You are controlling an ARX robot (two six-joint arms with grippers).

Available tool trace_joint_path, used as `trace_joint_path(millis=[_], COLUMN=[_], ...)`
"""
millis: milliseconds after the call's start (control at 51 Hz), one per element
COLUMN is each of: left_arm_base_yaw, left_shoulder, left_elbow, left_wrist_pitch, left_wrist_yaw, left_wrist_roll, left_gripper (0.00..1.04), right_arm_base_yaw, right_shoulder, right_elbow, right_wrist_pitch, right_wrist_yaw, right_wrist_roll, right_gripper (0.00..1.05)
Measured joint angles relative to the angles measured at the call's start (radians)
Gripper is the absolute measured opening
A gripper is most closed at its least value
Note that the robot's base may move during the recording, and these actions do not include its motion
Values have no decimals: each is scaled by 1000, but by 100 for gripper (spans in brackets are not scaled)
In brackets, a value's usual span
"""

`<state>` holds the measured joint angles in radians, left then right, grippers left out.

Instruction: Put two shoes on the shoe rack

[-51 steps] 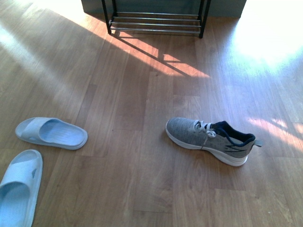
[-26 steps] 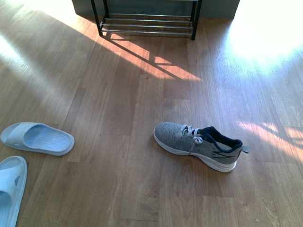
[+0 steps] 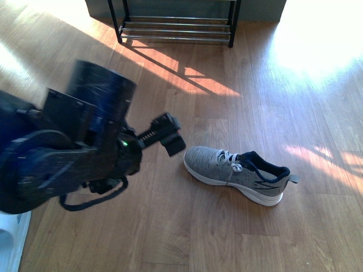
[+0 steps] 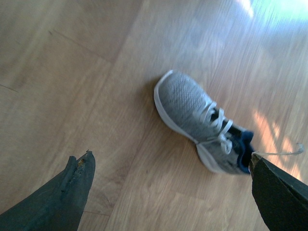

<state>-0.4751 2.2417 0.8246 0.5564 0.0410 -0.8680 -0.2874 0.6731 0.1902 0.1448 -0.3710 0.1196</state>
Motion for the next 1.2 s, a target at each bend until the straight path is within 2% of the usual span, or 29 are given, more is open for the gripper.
trace_joint_path(millis=[196, 529, 647, 804, 1196], left_arm_base_yaw=[-30, -161, -187, -202, -202], left_shoulder=[304, 663, 706, 785, 796], left_elbow=[325, 885, 1003, 1186, 1219], left_wrist_pitch=[-71, -245, -319, -467, -520], left_wrist_yaw=[210, 459, 453, 390, 389], left_wrist_roll=[141, 166, 163, 129, 115], left_gripper=[95, 95, 95, 95, 95], right_arm_base_yaw=[0, 0, 0, 0, 0], right_shoulder=[0, 0, 0, 0, 0], right_elbow=[0, 0, 0, 0, 0], right_wrist_pitch=[0, 0, 0, 0, 0], right_wrist_yaw=[0, 0, 0, 0, 0], right_wrist_roll=[0, 0, 0, 0, 0], right_gripper=[2, 2, 2, 2, 2])
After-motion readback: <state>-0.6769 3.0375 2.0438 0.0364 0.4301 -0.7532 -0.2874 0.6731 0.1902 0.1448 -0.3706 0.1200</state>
